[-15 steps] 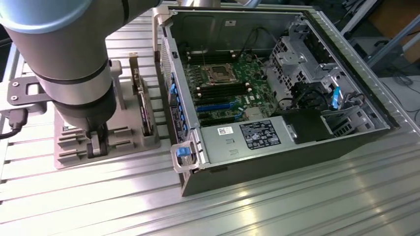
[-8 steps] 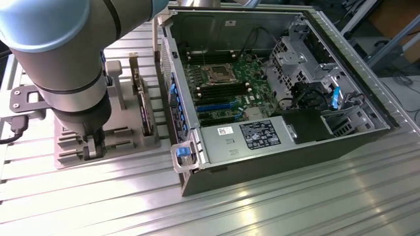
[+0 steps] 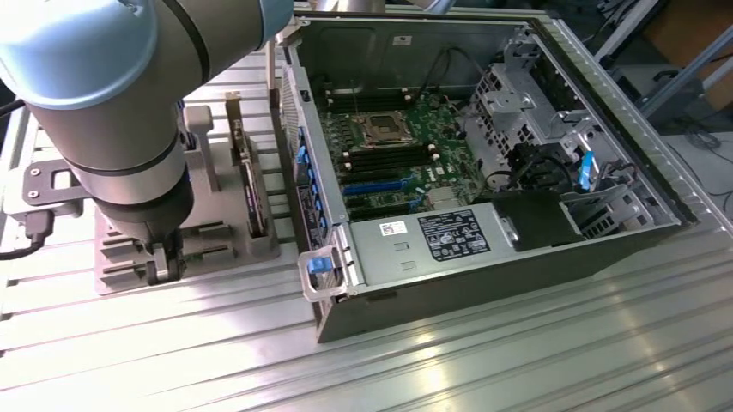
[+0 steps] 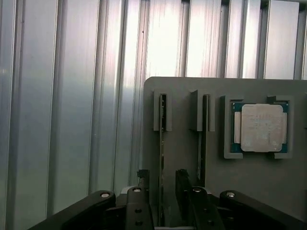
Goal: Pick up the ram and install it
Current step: 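Pick up the ram and move it above insertion slot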
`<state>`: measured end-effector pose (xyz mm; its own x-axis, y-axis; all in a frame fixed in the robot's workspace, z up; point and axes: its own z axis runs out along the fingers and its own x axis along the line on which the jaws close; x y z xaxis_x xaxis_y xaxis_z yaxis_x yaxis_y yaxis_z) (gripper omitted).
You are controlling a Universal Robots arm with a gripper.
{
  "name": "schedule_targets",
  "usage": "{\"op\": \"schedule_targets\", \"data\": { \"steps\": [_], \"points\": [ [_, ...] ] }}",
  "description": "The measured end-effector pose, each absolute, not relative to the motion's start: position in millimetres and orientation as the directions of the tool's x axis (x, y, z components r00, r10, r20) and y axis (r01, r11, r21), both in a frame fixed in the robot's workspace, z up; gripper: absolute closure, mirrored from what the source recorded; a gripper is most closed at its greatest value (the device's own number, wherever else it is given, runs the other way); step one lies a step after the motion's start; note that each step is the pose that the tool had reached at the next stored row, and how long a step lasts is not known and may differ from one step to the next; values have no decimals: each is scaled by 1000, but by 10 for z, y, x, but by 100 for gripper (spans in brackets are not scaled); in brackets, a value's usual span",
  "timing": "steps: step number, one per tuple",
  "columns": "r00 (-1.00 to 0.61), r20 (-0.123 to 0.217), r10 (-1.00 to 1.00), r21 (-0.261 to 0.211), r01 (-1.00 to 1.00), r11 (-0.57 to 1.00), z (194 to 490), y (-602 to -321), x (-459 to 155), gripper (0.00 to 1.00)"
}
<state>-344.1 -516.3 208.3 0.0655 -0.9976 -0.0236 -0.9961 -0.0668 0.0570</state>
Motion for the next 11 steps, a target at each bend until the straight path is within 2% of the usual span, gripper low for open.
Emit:
{"op": "schedule_targets", "data": {
  "steps": [1, 2, 11],
  "points": [
    [66, -24, -998, 57, -996, -67, 2083, -5163, -3441, 78],
    [66, -24, -998, 57, -996, -67, 2083, -5163, -3441, 85],
    [66, -24, -998, 57, -996, -67, 2138, -5163, -3441, 85]
  ]
}}
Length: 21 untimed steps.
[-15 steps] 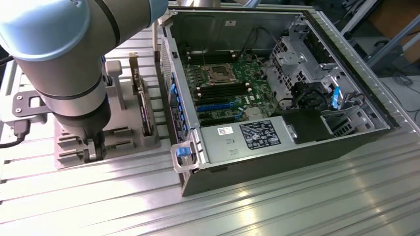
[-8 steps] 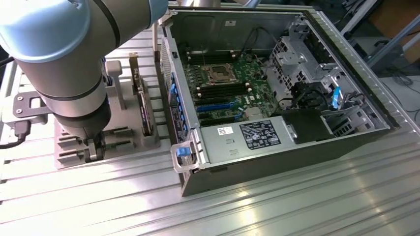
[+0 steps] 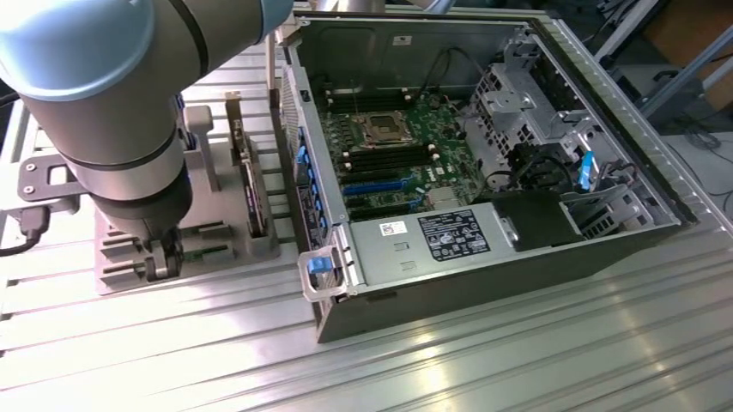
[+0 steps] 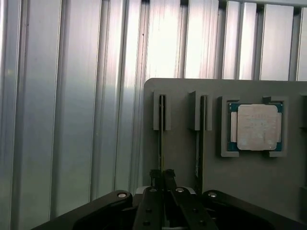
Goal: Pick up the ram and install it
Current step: 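Pick up the ram and move it above insertion slot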
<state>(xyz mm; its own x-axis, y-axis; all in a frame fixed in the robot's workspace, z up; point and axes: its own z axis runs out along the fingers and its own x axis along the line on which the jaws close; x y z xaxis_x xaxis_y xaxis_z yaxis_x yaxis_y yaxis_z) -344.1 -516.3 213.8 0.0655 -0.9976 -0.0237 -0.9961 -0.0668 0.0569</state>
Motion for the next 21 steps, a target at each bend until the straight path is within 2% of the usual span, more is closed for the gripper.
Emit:
{"op": "schedule_targets", "data": {
  "steps": [13, 21],
  "points": [
    [65, -23, -998, 57, -996, -67, 2095, -5163, -3441, 88],
    [65, -29, -997, 57, -996, -67, 2421, -5163, -3441, 88]
  ]
}}
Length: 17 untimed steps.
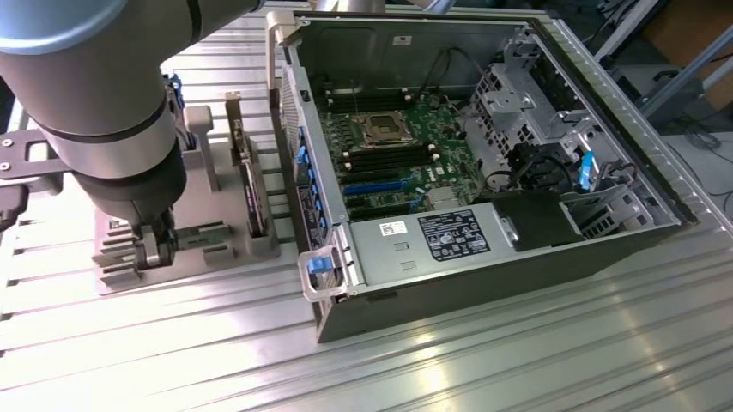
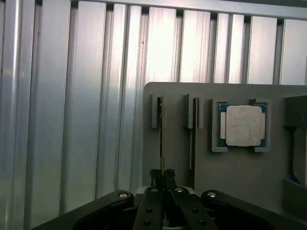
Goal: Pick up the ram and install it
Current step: 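Pick up the ram and move it above insertion slot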
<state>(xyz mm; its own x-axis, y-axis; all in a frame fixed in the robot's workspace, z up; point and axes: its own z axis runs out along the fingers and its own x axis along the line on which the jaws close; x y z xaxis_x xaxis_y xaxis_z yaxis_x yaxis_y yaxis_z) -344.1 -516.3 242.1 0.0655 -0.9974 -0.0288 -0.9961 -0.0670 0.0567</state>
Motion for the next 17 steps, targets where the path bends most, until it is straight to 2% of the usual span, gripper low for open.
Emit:
{"op": "schedule_targets", "data": {
  "steps": [6, 17],
  "points": [
    [65, -30, -997, 57, -996, -67, 2645, -5164, -3441, 88],
    [65, -30, -997, 57, -996, -67, 3409, -5163, -3441, 88]
  ]
}}
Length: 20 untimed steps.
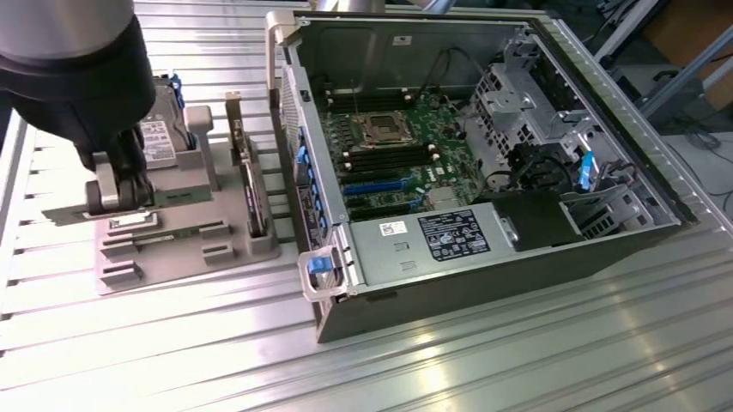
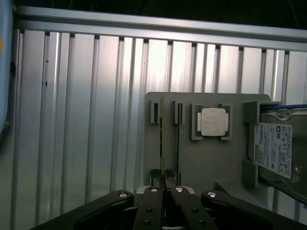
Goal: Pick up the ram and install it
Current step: 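Pick up the ram and move it above insertion slot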
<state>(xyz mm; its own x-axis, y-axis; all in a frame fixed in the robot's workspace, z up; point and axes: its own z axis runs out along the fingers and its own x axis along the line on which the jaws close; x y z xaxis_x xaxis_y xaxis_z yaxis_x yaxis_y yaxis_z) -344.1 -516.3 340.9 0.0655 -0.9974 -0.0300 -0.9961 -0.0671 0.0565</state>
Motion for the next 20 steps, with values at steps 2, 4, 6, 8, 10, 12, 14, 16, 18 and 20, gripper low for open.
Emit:
{"op": "schedule_targets", "data": {
  "steps": [2, 4, 6, 8, 10, 12, 14, 16, 18, 20],
  "points": [
    [65, -30, -997, 57, -996, -67, 3542, -5164, -3441, 88],
    [65, -30, -997, 57, -996, -67, 3708, -5164, -3441, 88],
    [65, -30, -997, 57, -996, -67, 3783, -5163, -3441, 88],
    [65, -30, -997, 57, -996, -67, 3903, -5163, -3441, 88],
    [66, -30, -997, 56, -996, -67, 3914, -5164, -3441, 88],
    [66, -30, -997, 57, -996, -67, 3915, -5163, -3441, 88],
    [66, -30, -997, 57, -996, -67, 3916, -5163, -3393, 88],
    [65, -30, -997, 57, -996, -67, 3915, -5163, -3231, 88],
    [66, -30, -997, 57, -996, -67, 3915, -5164, -2968, 88],
    [65, -29, -997, 57, -996, -67, 3915, -5163, -2815, 88]
  ]
}}
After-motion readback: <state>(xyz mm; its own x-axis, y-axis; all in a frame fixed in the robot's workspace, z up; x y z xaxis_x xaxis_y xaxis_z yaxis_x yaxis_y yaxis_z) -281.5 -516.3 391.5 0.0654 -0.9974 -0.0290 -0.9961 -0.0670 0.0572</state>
